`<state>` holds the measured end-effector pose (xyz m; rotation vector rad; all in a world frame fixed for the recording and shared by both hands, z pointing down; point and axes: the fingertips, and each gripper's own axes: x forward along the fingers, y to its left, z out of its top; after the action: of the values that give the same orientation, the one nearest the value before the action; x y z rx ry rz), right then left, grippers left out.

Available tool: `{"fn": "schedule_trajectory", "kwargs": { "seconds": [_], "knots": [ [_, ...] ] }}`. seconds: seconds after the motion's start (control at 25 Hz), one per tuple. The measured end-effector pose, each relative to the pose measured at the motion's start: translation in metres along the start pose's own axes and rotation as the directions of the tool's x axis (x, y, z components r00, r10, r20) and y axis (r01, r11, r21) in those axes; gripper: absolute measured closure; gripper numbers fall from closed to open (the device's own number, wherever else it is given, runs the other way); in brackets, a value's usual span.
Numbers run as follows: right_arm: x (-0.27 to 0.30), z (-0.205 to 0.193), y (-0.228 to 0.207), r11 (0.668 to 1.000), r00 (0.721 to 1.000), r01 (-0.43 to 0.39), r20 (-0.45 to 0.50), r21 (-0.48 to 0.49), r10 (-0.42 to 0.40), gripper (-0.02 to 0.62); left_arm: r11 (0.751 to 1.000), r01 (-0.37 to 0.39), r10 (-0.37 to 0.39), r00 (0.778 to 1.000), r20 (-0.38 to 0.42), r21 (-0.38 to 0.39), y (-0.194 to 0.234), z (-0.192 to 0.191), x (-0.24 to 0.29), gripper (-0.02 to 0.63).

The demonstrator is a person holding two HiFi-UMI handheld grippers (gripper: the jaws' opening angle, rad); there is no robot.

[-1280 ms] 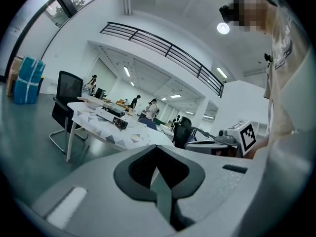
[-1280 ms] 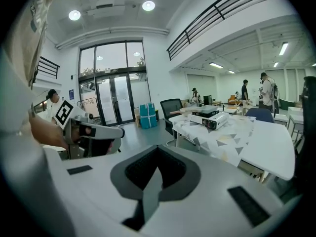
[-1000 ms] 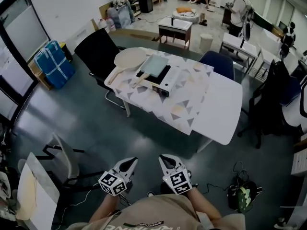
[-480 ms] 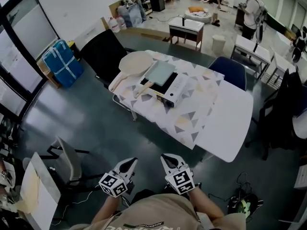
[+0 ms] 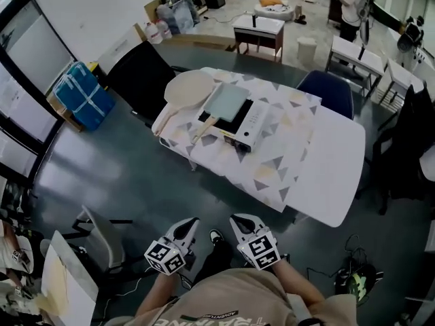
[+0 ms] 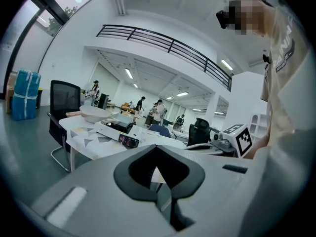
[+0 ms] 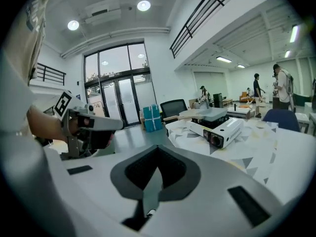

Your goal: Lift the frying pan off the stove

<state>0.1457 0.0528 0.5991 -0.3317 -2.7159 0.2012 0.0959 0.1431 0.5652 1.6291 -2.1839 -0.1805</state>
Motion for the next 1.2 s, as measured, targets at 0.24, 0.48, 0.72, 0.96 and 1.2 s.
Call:
{"fn": "schedule_trajectory", "kwargs": {
  "seconds": [0.24, 0.48, 0.72, 0.96, 1.2],
  "knots": [
    [0.033, 0.036, -0.017, 0.998, 0.998, 0.066, 0.020, 0.000, -0.066, 0.599, 0.996, 0.079, -0.079, 0.997, 0.010, 0.033, 0.037, 0.036, 0.021, 0.606],
    [0.085, 0.085, -0.021, 0.993, 0.990, 0.117, 0.079, 0.015, -0.118, 0.599, 0.988, 0.132, -0.132, 0.991, -0.008, 0.079, 0.089, 0.071, 0.027, 0.606],
    [0.129, 0.098, -0.019, 0.983, 0.980, 0.169, 0.097, 0.067, -0.175, 0.599, 0.983, 0.169, -0.166, 0.985, -0.042, 0.076, 0.143, 0.075, 0.028, 0.606],
    [0.140, 0.093, -0.024, 0.973, 0.975, 0.215, 0.045, 0.085, -0.220, 0.599, 0.981, 0.191, -0.191, 0.981, -0.031, 0.012, 0.169, 0.072, 0.036, 0.606],
    [0.154, 0.090, -0.042, 0.965, 0.970, 0.241, 0.012, 0.104, -0.243, 0.600, 0.976, 0.213, -0.214, 0.976, -0.043, -0.034, 0.185, 0.066, 0.057, 0.607]
  ]
}}
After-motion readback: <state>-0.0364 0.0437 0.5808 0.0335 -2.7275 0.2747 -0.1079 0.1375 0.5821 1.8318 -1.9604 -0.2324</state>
